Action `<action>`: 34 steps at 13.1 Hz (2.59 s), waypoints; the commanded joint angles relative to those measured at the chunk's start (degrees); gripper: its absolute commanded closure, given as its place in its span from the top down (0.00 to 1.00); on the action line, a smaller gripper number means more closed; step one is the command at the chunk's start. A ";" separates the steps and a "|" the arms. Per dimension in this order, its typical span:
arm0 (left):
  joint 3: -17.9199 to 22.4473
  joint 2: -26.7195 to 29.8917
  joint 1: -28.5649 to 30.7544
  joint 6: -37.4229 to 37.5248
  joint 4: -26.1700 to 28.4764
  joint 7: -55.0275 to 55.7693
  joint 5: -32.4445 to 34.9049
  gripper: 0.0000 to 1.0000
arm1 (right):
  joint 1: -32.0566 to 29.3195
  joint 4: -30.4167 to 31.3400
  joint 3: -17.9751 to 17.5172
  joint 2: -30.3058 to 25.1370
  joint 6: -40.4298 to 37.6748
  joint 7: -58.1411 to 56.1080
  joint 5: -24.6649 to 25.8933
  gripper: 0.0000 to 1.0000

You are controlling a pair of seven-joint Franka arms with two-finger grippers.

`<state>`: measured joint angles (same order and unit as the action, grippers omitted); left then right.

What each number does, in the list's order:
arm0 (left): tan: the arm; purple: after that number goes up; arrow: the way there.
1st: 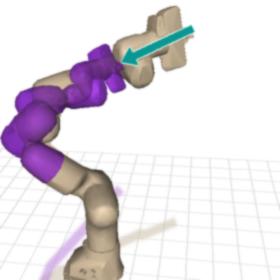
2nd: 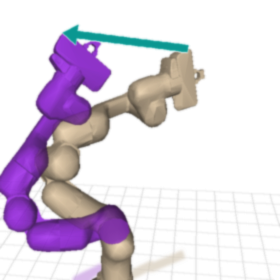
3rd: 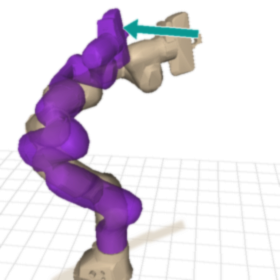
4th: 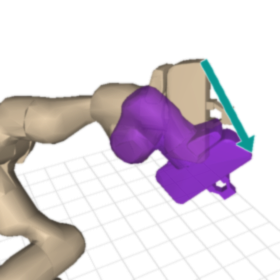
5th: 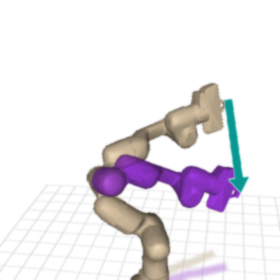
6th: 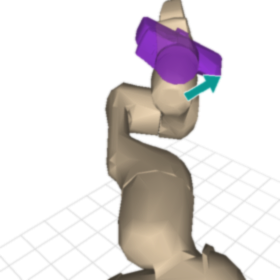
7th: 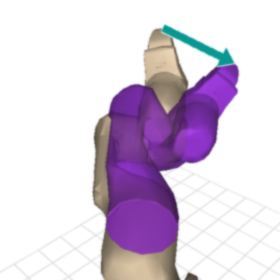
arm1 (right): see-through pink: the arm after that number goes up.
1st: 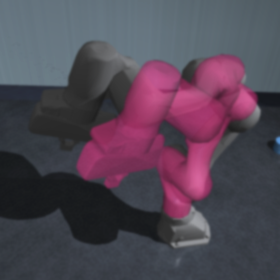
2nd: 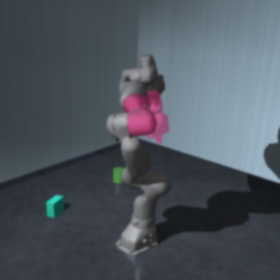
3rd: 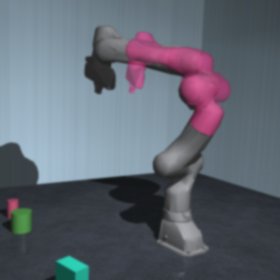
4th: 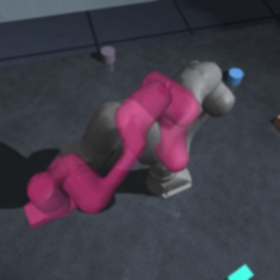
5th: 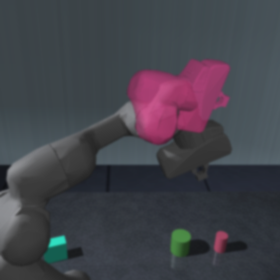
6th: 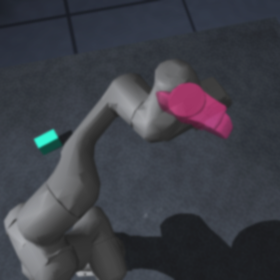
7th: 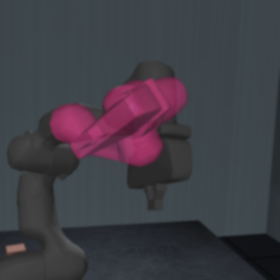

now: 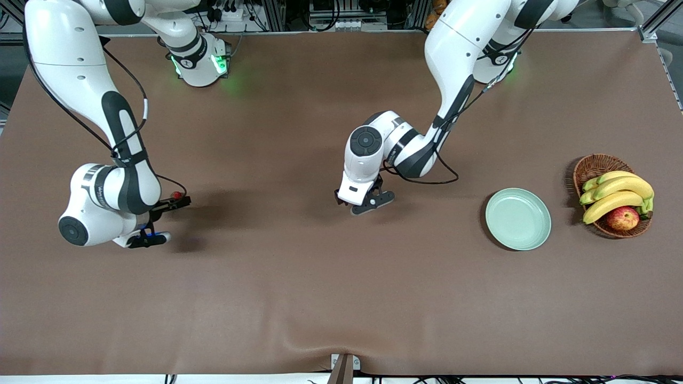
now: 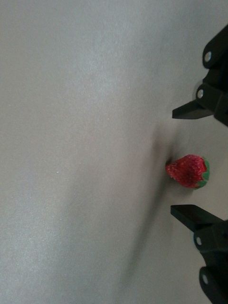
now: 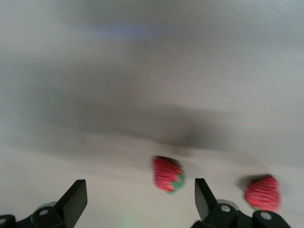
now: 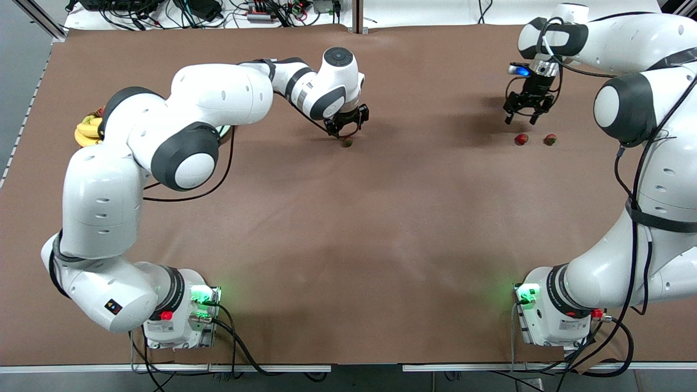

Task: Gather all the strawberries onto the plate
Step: 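Grasp the mid-table strawberry with the left gripper while the right gripper grasps another, then release the strawberry onto the plate with the left gripper while the right gripper carries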

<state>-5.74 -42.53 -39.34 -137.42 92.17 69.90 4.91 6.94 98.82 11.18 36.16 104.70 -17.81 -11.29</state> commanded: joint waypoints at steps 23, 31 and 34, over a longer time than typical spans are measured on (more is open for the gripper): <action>0.03 14.92 14.53 25.25 2.38 -11.24 0.45 0.00 | 3.67 -5.11 -0.72 -0.20 1.56 2.49 3.38 0.00; 0.03 14.41 35.80 25.10 10.13 -48.50 0.89 0.00 | 23.26 -6.27 -1.42 0.40 2.87 34.75 -34.63 0.00; 0.29 12.74 38.02 22.12 11.10 -52.58 1.33 0.11 | 28.55 -6.18 -2.38 2.07 11.82 36.88 -47.92 0.00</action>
<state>-4.99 -29.02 -1.46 -112.88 102.27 18.73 5.15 33.30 92.67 9.06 37.23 113.01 17.67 -53.31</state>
